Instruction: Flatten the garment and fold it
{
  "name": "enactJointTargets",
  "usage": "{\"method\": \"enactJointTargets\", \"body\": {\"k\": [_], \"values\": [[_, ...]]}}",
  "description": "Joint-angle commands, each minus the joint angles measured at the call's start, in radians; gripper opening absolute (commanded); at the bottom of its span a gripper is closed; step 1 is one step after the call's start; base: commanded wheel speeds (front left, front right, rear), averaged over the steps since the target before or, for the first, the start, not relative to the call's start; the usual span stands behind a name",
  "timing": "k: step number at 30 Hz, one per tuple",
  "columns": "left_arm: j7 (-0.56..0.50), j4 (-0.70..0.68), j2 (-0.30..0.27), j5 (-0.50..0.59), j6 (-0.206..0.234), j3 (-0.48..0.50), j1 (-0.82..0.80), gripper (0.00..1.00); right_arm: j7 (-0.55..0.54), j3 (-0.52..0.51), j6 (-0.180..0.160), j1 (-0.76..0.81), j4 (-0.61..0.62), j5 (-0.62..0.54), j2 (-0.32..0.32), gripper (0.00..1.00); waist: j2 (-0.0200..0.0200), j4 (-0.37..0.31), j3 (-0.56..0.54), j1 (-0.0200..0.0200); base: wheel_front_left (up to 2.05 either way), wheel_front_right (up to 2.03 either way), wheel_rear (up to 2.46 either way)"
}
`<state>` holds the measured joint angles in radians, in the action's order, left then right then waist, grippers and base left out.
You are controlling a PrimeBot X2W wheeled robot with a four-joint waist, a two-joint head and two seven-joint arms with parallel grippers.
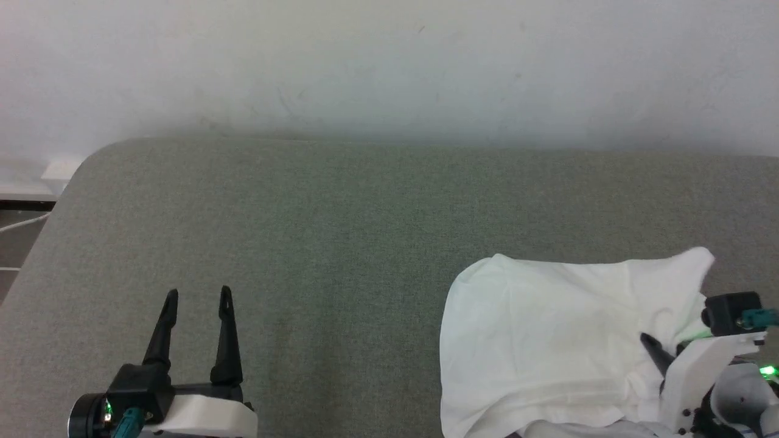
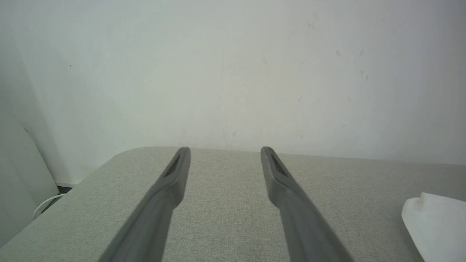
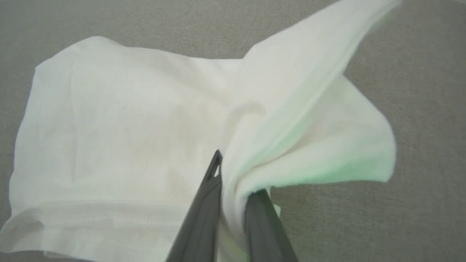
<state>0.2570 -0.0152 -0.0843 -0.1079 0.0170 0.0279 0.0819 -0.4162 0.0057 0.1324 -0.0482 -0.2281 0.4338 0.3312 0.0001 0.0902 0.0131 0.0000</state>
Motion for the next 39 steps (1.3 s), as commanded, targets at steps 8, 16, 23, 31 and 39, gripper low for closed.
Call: {"method": "enactJointTargets", "body": {"k": [8, 16, 23, 31, 39], "values": [[0.005, 0.005, 0.013, 0.011, -0.023, 0.012, 0.016, 1.0, -0.1, 0.125, -0.002, -0.003, 0.178, -0.052, -0.058, 0.0, -0.0001, 0.034, -0.01, 0.0, 0.0, 0.0, 0.0], [0.005, 0.011, 0.019, 0.018, -0.033, 0.012, 0.012, 1.0, -0.141, 0.211, -0.002, -0.063, 0.134, -0.089, -0.133, 0.0, -0.0001, 0.08, -0.005, 0.0, 0.0, 0.0, 0.0], [0.005, 0.019, 0.023, 0.021, -0.038, 0.014, 0.009, 1.0, -0.145, 0.246, -0.002, -0.089, 0.033, -0.119, -0.205, 0.0, -0.0001, 0.128, -0.001, 0.0, 0.0, 0.0, 0.0], [0.005, 0.028, 0.027, 0.02, -0.042, 0.021, 0.004, 1.0, -0.097, 0.269, -0.002, -0.123, -0.11, -0.158, -0.248, 0.0, -0.0001, 0.145, 0.014, 0.0, 0.0, 0.0, 0.0], [0.005, 0.042, 0.03, 0.019, -0.039, 0.025, 0.004, 1.0, -0.049, 0.403, -0.002, -0.161, -0.13, -0.15, -0.258, 1.0, -0.0001, 0.115, -0.007, 0.0, 0.0, 0.0, 0.0]]}}
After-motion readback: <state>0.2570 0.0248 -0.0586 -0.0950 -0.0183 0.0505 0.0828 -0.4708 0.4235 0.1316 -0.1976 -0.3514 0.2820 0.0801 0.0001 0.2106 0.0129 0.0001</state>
